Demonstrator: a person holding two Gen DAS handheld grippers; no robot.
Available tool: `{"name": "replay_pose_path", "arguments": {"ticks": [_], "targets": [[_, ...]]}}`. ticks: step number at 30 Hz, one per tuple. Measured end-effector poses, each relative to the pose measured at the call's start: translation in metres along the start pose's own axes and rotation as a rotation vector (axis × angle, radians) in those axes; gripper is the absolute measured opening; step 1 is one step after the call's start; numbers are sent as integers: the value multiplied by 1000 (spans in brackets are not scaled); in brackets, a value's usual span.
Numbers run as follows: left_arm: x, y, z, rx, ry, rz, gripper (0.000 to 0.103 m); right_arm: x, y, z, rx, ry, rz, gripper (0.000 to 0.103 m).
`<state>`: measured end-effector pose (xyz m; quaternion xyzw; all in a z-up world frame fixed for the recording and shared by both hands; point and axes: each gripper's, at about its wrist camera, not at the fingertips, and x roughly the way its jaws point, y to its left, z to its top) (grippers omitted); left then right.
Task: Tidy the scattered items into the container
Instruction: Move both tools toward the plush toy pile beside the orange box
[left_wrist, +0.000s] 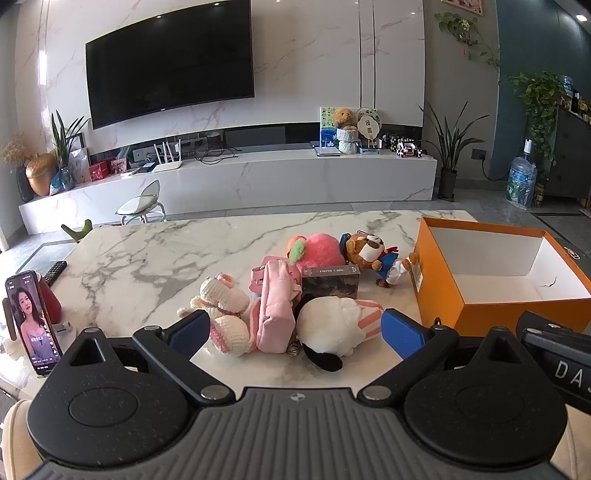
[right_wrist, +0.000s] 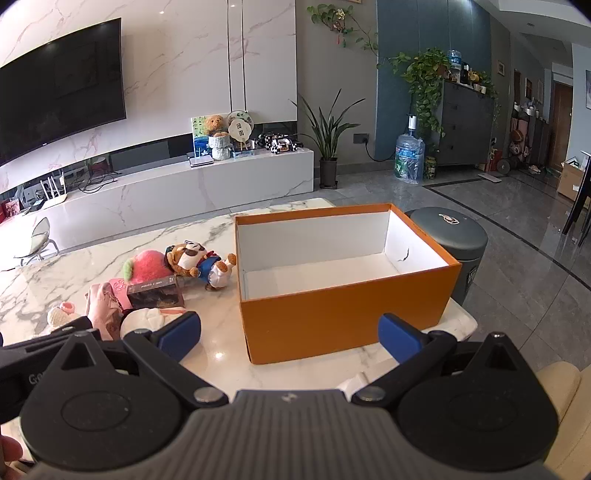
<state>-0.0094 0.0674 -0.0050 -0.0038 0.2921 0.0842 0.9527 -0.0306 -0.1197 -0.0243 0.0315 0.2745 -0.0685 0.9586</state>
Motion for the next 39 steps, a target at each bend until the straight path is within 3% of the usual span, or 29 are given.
{"name": "replay_pose_path", "arguments": {"ticks": [26, 39], "targets": [[2, 6, -4, -22, 2, 7, 103, 4, 8, -1, 12, 13, 3, 103], [31, 15, -10, -45, 69, 30, 103, 31, 22, -7, -10, 59, 17, 103]]}}
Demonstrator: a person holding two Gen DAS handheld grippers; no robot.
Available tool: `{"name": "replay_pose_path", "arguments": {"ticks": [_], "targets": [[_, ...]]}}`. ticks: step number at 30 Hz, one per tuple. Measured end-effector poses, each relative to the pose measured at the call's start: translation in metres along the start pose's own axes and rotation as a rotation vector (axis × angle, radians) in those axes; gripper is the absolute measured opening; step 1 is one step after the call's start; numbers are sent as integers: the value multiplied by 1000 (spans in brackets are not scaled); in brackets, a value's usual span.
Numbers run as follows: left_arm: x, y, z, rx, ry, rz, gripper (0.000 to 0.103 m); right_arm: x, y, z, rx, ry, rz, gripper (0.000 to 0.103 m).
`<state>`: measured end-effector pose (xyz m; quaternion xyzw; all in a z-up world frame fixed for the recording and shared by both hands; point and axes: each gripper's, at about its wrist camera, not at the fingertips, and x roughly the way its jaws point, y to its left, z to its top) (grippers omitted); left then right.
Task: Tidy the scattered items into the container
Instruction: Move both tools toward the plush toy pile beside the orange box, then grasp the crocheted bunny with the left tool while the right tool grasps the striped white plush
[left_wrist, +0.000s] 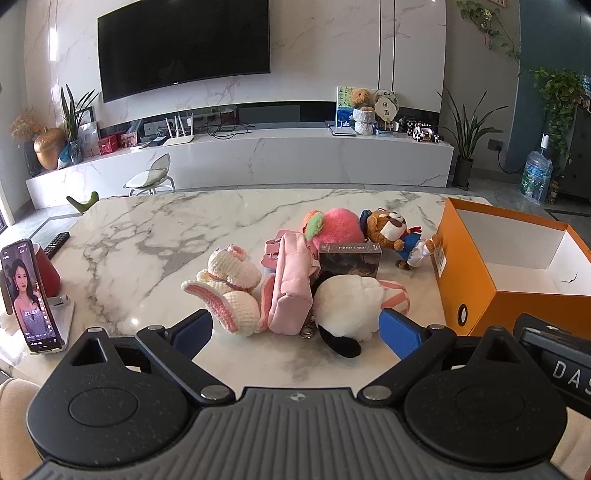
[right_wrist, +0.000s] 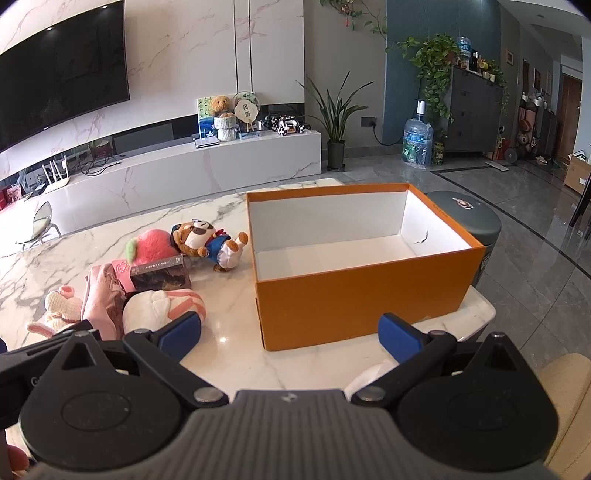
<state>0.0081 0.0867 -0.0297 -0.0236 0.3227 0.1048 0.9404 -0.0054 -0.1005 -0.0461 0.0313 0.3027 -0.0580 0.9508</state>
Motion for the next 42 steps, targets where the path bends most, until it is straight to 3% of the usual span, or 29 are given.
{"name": "replay_pose_path", "arguments": {"ticks": [13, 16, 18, 21, 23, 25, 33, 37, 42], "targets": [[34, 26, -2, -96, 27, 3, 103, 28, 27, -4, -62, -75, 104, 103], [42, 30, -2, -114, 39, 12, 96, 35, 38, -2, -106, -74, 121, 102], [48, 36, -1, -137, 48, 11, 92, 38, 44, -2, -139, -80, 143, 99], [53, 41, 3, -160, 47, -9, 80, 47, 53, -4, -187, -52, 200, 84], [57, 41, 5, -154, 43, -17, 78, 56, 59, -7, -203, -21, 237, 73], [63, 39, 7, -139, 48, -18, 73, 64, 65, -7, -216, 2, 254, 70], [91, 40, 12, -153, 90, -29, 72, 93, 88, -10, -302, 59, 313, 73], [103, 52, 21, -162, 73, 32, 75, 108, 95, -8, -335, 60, 308, 83], [124, 69, 27, -175, 88, 101, 80, 130, 102, 4, -323, 63, 296, 87]]}}
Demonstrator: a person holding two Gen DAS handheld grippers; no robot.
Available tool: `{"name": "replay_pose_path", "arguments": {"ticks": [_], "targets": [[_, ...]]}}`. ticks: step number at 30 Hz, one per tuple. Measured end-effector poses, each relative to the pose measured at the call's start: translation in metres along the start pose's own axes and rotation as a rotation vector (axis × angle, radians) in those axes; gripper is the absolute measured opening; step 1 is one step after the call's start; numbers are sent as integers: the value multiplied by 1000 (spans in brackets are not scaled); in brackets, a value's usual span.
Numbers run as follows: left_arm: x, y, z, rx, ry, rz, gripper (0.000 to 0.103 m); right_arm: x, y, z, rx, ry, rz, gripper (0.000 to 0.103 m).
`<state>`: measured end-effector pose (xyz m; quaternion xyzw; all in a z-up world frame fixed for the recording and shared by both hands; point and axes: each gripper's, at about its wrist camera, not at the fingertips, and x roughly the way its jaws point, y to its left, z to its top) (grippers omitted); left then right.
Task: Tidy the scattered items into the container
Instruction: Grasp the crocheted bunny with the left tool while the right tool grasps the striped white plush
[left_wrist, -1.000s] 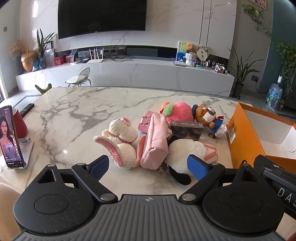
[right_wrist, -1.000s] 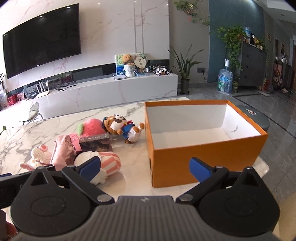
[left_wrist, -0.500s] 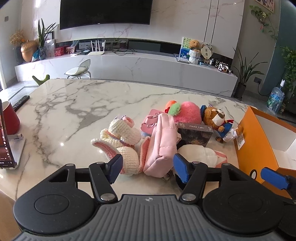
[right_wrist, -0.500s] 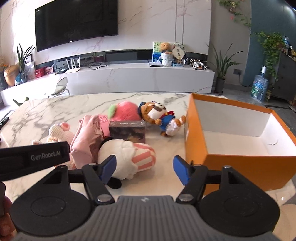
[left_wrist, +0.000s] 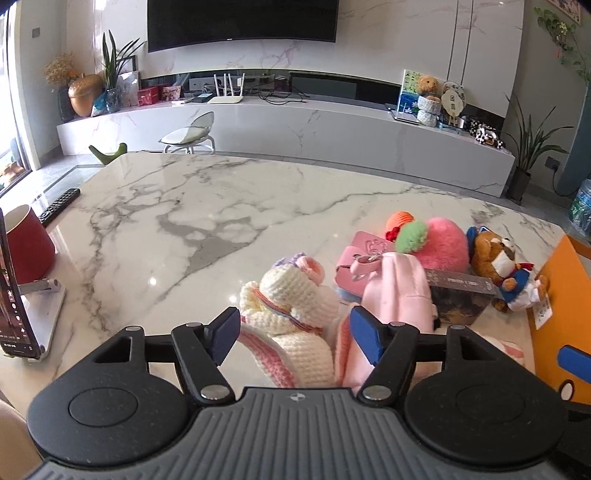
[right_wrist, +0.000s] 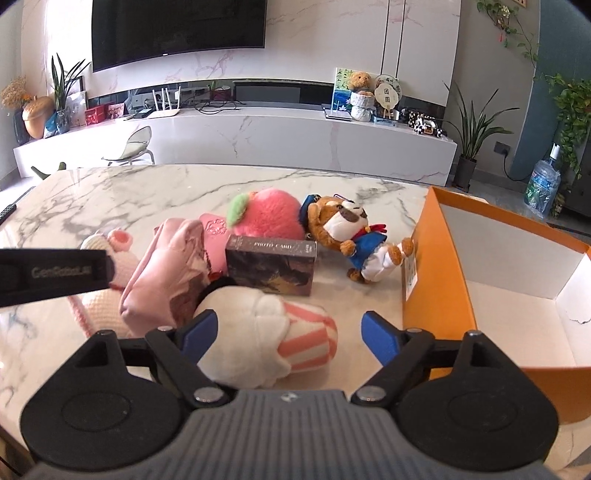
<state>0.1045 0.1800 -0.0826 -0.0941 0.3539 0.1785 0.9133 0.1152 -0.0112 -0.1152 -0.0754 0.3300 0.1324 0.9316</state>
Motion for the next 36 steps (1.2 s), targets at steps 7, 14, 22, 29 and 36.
{"name": "replay_pose_path", "arguments": {"ticks": [7, 14, 22, 29, 36], "targets": [[30, 7, 2, 1, 40, 37, 89, 31, 8, 6, -18, 55, -8, 96], [56, 11, -5, -47, 104, 16, 98, 50, 9, 6, 18, 75, 28, 101], [75, 27, -9, -192, 169, -54, 99, 62, 3, 9, 141, 120, 59, 102], [68, 28, -11, -195, 161, -69, 78, 53, 8, 6, 142, 144, 84, 94], [46, 29, -18, -161, 154, -62, 66, 30, 8, 4, 125, 121, 67, 86]]}}
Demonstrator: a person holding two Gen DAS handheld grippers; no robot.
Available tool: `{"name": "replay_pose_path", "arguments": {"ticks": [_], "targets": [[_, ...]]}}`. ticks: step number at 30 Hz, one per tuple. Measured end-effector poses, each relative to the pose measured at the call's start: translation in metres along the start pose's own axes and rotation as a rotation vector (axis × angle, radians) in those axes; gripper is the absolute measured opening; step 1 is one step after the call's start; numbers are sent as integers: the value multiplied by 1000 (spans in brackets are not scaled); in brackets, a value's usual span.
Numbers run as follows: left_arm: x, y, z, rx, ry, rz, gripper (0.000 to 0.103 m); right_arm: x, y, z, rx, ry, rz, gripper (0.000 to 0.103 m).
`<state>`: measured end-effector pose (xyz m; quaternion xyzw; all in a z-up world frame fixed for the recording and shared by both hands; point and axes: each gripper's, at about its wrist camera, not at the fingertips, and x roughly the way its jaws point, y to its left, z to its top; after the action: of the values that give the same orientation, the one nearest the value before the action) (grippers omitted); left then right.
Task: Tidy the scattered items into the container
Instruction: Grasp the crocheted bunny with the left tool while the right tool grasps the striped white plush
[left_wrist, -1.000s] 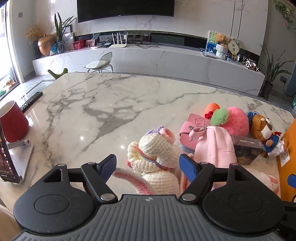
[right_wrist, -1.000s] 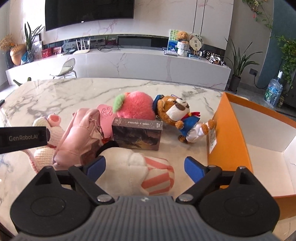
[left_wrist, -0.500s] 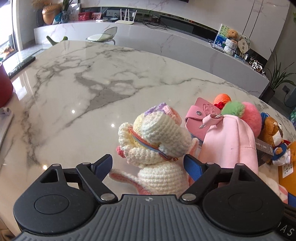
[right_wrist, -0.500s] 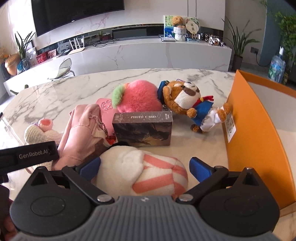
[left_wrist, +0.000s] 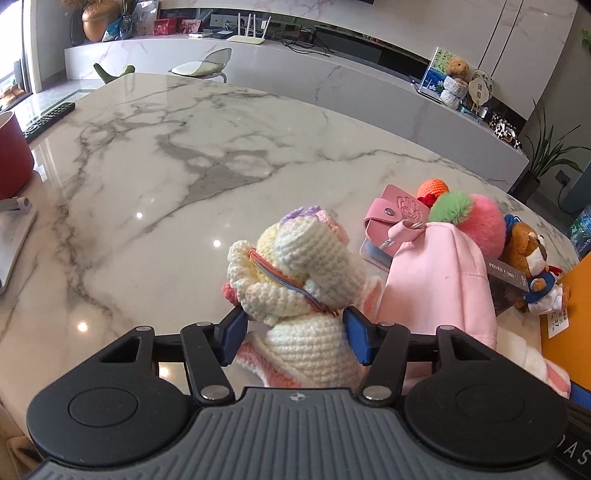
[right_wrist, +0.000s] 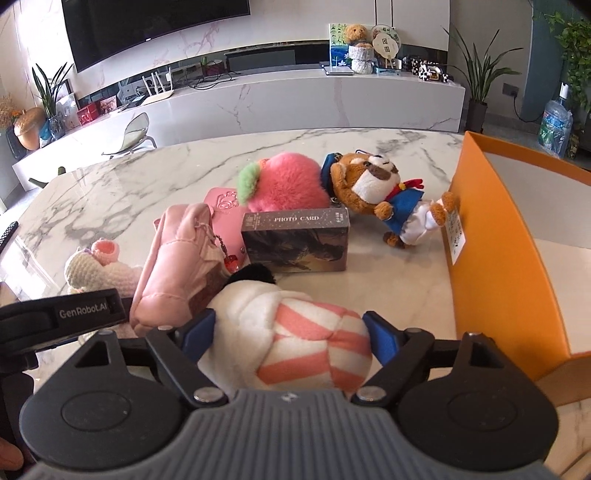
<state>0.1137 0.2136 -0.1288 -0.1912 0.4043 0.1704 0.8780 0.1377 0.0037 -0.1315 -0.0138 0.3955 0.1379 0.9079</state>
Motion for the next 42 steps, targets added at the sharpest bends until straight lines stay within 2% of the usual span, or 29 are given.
{"name": "replay_pose_path", "arguments": {"ticks": [8, 12, 16, 24, 32, 36, 42], "targets": [[-33, 1, -17, 45, -26, 28, 64, -26, -2, -13, -12, -38, -74, 86], [-45, -5, -34, 93, -14, 22, 64, -33, -2, -23, -19, -30, -87, 86], [-53, -12, -47, 136, -3, 13, 64, -34, -2, -35, -42, 18, -92, 87], [-60, -15, -60, 184, 13, 22, 65, -47, -8, -48, -56, 41, -107, 90], [-59, -15, -66, 190, 32, 20, 69, -55, -7, -55, -127, 53, -134, 94], [-59, -13, -65, 175, 30, 28, 77, -54, -10, -59, -134, 70, -135, 95], [-55, -9, -64, 150, 39, 35, 80, -48, -15, -59, -108, 86, -149, 96]]}}
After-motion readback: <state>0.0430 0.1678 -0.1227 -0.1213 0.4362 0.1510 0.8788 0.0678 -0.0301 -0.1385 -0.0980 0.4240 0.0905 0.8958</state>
